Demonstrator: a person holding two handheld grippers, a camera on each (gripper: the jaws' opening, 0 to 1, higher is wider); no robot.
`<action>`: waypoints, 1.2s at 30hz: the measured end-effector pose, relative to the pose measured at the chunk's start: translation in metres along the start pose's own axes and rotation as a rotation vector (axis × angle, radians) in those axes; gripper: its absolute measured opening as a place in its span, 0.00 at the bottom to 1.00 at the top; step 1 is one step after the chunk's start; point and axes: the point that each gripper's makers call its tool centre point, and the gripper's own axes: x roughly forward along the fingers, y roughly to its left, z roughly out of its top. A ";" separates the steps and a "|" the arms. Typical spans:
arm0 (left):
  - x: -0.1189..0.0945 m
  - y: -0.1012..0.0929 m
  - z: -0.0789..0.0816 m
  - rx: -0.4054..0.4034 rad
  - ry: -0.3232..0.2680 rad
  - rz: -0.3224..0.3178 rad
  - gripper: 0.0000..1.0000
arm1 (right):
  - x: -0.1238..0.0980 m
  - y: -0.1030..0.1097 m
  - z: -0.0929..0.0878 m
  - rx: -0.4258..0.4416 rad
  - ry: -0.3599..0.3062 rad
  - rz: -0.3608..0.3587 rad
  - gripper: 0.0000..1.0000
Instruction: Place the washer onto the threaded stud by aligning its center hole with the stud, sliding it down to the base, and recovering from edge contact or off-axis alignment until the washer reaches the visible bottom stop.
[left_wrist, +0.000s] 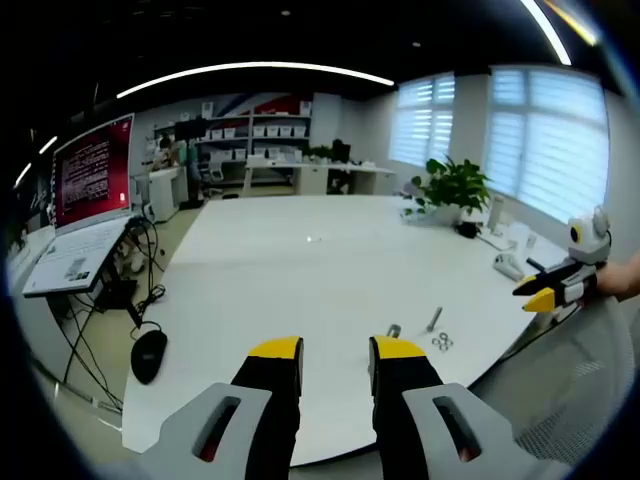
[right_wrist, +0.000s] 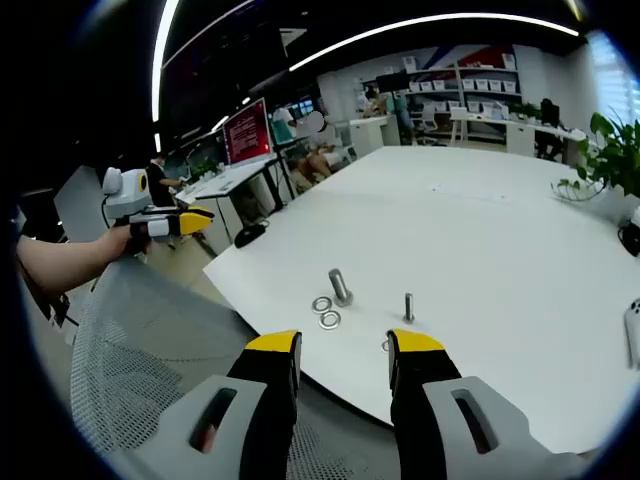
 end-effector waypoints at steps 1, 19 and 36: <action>0.000 0.000 0.001 0.001 -0.003 0.000 0.24 | 0.000 0.000 0.000 0.000 0.000 -0.002 0.37; 0.000 0.001 -0.002 -0.008 0.011 0.000 0.24 | 0.001 0.001 -0.001 0.001 0.006 0.002 0.37; 0.000 -0.003 -0.005 -0.002 0.025 -0.018 0.23 | -0.002 -0.005 0.003 0.036 -0.025 -0.021 0.37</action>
